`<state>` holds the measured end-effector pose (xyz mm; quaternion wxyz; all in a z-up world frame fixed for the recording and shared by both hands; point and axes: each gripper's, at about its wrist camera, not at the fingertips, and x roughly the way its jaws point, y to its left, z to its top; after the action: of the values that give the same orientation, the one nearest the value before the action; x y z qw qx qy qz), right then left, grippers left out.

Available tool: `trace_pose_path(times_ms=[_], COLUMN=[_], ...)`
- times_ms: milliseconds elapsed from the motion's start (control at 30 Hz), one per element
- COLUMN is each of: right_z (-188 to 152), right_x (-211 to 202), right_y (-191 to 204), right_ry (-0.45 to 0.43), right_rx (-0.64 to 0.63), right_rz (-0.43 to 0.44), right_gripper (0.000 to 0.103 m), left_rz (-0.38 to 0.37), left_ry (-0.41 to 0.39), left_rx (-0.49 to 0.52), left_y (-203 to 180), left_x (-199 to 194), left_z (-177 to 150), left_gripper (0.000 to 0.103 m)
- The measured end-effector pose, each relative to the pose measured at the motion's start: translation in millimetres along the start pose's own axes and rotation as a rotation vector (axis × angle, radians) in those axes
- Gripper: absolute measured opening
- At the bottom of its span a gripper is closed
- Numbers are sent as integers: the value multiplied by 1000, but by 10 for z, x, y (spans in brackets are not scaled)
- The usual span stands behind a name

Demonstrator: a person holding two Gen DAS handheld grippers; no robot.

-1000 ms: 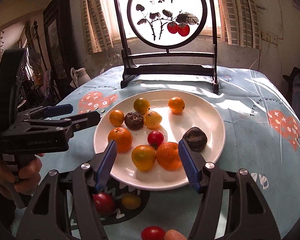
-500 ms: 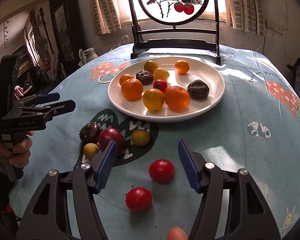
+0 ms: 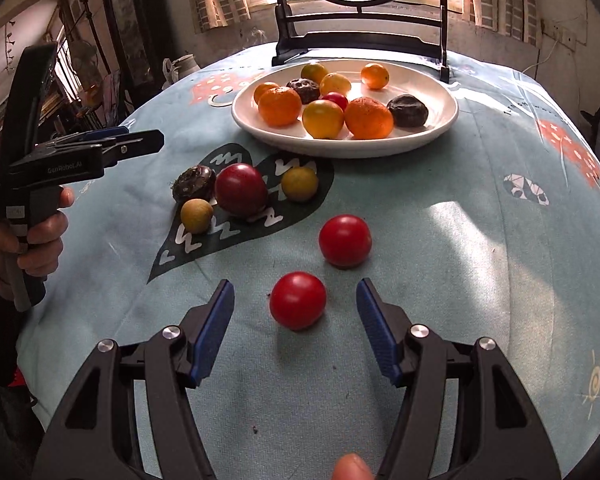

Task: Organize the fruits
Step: 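Move the right tool to another red tomato and close on it, then hold the red tomato in the right tool while the left tool grasps a yellow citrus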

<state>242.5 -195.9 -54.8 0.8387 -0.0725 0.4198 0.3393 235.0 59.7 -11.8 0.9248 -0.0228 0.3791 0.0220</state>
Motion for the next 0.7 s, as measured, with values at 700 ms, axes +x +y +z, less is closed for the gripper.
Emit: trace_pose_path(times_ms=[700], right_z=[13], right_x=[93], right_y=[-76], right_ry=[28], right_rx=[-1], right_rz=[-12], right_gripper=[28], left_rz=[-116], left_ry=[-1], left_rx=[132], left_y=[-170], left_x=[-93], left_z=[-81], left_gripper=[98])
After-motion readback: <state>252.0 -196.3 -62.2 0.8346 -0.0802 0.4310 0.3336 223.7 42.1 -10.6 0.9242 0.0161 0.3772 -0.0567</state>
